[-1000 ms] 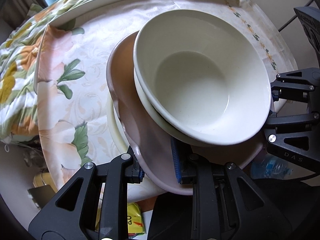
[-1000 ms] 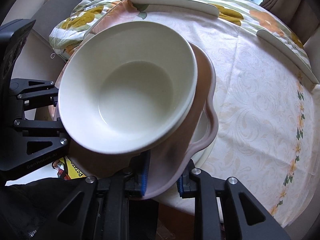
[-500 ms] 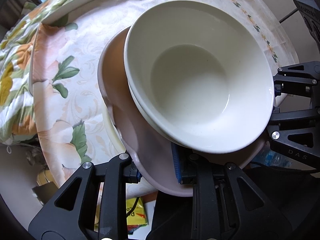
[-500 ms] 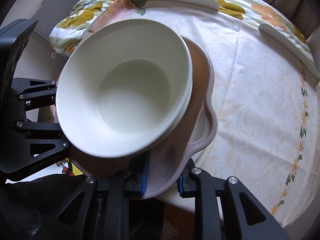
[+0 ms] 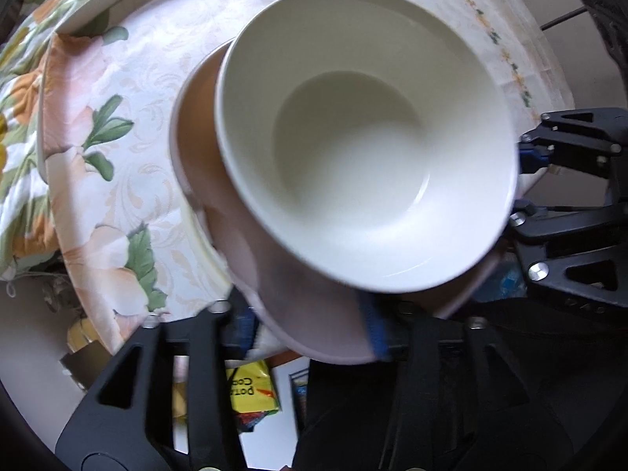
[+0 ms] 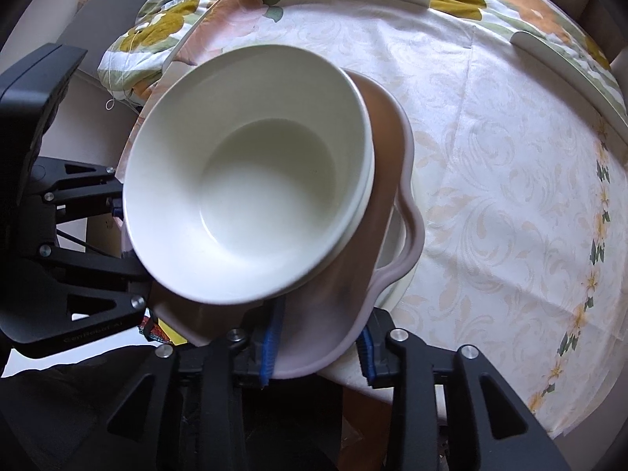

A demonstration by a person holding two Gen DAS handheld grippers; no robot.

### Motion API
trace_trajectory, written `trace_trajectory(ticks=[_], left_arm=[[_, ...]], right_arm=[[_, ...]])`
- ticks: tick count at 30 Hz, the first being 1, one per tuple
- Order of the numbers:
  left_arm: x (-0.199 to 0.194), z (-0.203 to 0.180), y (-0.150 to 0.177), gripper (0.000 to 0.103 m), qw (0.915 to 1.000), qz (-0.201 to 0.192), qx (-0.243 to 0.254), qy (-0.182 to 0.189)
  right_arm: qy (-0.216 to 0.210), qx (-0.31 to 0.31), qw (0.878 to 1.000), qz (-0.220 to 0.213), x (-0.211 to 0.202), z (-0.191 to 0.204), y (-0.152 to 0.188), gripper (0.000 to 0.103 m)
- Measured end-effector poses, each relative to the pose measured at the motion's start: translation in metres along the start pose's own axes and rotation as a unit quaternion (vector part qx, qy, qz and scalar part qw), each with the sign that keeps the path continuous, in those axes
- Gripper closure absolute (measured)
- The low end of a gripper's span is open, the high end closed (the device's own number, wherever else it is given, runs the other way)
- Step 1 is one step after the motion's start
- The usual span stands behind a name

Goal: Organize plates and bowls

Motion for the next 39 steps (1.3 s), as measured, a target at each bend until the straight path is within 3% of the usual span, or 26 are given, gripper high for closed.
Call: trace_trajectory(ticks=[2, 8, 9, 12, 14, 16, 18, 23, 29, 31, 34, 39], left_arm=[[-0.002, -0.003, 0.000, 0.039, 1.0000, 0.000, -0.002, 0.007], [-0.005, -0.004, 0.000, 0.038, 0.9999, 0.001, -0.011, -0.003], [-0.006, -0.004, 0.000, 0.038, 0.9999, 0.000, -0.013, -0.004], [-0.012, -0.005, 0.001, 0.033, 0.9998, -0.003, -0.018, -0.005], [-0.016, -0.007, 0.001, 0.024, 0.9997, -0.007, -0.018, -0.013], [-0.017, -0.009, 0.001, 0.024, 0.9996, -0.011, -0.018, -0.017], [-0.020, -0.009, 0.003, 0.024, 0.9996, -0.016, -0.022, -0.011], [-0.033, -0.003, 0.017, 0.024, 0.9988, -0.034, -0.031, -0.018], [-0.064, -0.013, 0.049, 0.024, 0.9923, -0.092, -0.073, -0.040], [-0.080, -0.022, 0.060, 0.024, 0.9874, -0.123, -0.088, -0.045], [-0.115, -0.043, 0.081, 0.024, 0.9733, -0.191, -0.108, -0.068], [-0.187, -0.086, 0.116, 0.021, 0.9333, -0.324, -0.128, -0.088]], right_arm=[[-0.001, -0.002, 1.000, 0.003, -0.001, 0.000, 0.001, 0.071], [-0.004, -0.005, 1.000, 0.006, -0.011, -0.004, 0.004, 0.066], [-0.003, -0.006, 1.000, 0.008, -0.012, -0.005, 0.004, 0.057], [-0.007, -0.005, 1.000, 0.007, -0.015, -0.008, 0.007, 0.048], [-0.008, 0.001, 1.000, 0.005, -0.016, -0.008, 0.009, 0.039], [-0.005, 0.007, 1.000, -0.003, -0.018, -0.009, 0.009, 0.023], [-0.002, 0.014, 1.000, -0.011, -0.021, -0.013, 0.010, 0.017], [0.000, 0.036, 0.999, -0.034, -0.032, -0.017, 0.017, 0.017], [0.009, 0.047, 0.995, -0.089, -0.061, -0.015, 0.043, 0.017], [0.009, 0.045, 0.993, -0.109, -0.073, -0.012, 0.054, 0.017], [0.031, 0.042, 0.984, -0.168, -0.107, -0.007, 0.078, 0.017], [0.056, 0.057, 0.961, -0.265, -0.176, -0.002, 0.119, 0.016]])
Point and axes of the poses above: each gripper's, at about its wrist camera, not at the fingertips, and x roughly the way its jaws point, z to its left, y to its underside, the point moved 5 cm from there along x, roughly the way its jaws point, and after that the axes turned 3 degrees about z, right-handed, at the moved point
